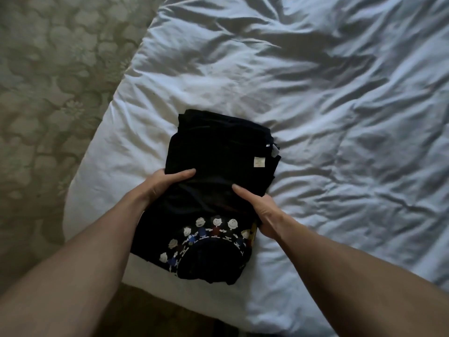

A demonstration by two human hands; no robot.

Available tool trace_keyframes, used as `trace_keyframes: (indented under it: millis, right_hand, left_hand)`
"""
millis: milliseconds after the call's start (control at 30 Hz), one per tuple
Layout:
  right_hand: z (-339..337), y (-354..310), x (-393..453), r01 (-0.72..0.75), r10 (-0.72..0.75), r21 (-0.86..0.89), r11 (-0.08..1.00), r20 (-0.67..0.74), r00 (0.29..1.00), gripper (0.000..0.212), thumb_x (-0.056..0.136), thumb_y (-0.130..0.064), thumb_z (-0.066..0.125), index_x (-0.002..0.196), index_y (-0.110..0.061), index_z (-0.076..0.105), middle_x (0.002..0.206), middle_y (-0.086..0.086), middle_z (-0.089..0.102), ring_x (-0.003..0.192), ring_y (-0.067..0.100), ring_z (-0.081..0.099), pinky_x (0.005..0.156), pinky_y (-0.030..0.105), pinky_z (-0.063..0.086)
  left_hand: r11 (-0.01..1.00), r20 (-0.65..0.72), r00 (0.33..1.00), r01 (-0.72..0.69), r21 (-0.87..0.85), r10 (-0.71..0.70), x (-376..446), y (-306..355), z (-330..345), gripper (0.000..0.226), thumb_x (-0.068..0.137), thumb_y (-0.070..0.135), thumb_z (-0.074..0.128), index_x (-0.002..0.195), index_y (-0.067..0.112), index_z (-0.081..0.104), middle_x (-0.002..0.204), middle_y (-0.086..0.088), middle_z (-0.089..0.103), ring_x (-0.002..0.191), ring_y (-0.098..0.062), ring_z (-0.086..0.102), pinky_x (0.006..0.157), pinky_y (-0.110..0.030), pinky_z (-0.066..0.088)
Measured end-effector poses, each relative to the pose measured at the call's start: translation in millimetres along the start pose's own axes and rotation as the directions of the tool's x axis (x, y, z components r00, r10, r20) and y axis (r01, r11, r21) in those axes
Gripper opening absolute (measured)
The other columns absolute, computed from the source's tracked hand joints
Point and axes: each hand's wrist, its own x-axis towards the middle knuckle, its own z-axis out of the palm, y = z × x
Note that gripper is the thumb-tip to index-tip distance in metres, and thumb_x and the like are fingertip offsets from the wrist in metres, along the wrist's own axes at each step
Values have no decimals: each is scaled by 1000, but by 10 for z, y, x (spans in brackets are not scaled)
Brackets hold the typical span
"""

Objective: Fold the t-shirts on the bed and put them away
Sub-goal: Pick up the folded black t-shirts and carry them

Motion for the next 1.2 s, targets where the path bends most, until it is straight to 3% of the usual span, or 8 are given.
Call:
trace_keyframes:
  millis: [67,233,433,533,667,767,1033,1200]
  right_hand:
    - [0,-10,19,-18,18,-1,1000,56,998,76,55,-43,93,119,-13,66,108,8,75,103,27,70,100,45,51]
    - [-1,-176,-115,-32,33,-27,999,59,998,49,73,-30,84,114,-8,67,101,13,75,97,30,72,95,45,55]
    - [-29,-373,-327,15,-5,-109,994,92,996,52,74,-33,83,117,-9,67,104,12,75,98,29,72,94,43,55]
    - [-24,-441,-447,29,-3,-180,983,144,990,53,73,-34,84,117,-9,67,106,13,74,100,30,71,96,45,54]
    - [-31,-524,-630,86,-20,-278,957,231,973,64,70,-36,87,123,-11,63,110,13,73,101,30,71,95,46,54]
    - [-57,-607,-784,111,-7,-358,927,282,959,61,71,-38,86,121,-11,64,109,12,74,100,29,72,95,45,54]
    - [-329,-567,-1283,278,-20,-551,787,427,904,60,67,-42,88,114,-9,69,104,12,75,97,30,72,95,47,54]
    - [-611,-455,-1655,375,-18,-587,717,523,852,50,71,-36,86,110,-8,71,102,14,75,95,32,72,93,49,55]
  left_hand:
    - [1000,26,1000,-8,-28,9,-2,-14,5,95,35,61,91,114,12,70,103,-11,75,93,-28,73,77,-30,57]
    - [997,39,999,8,-73,-5,-115,27,-16,74,60,52,87,118,10,68,108,-14,74,99,-31,72,96,-41,53]
    - [972,-53,996,-87,-218,77,-457,5,149,48,77,39,77,116,12,69,103,-12,75,94,-29,73,80,-33,55]
    - [943,-91,992,-115,-311,90,-648,-105,207,52,75,40,79,118,11,69,107,-13,74,99,-31,72,89,-37,55]
    - [901,-154,982,-164,-402,109,-902,-313,306,73,57,47,89,117,9,71,111,-14,73,103,-32,70,101,-44,51]
    - [866,-217,969,-207,-455,118,-1134,-461,440,84,49,51,93,117,8,71,112,-14,73,105,-32,70,103,-46,49]
    - [772,-415,899,-361,-524,139,-1844,-934,1093,84,50,56,92,118,12,71,112,-7,74,104,-27,70,101,-41,50]
    - [675,-476,864,-450,-584,164,-2186,-1304,1660,83,53,51,94,122,12,70,120,-10,70,112,-29,66,108,-44,44]
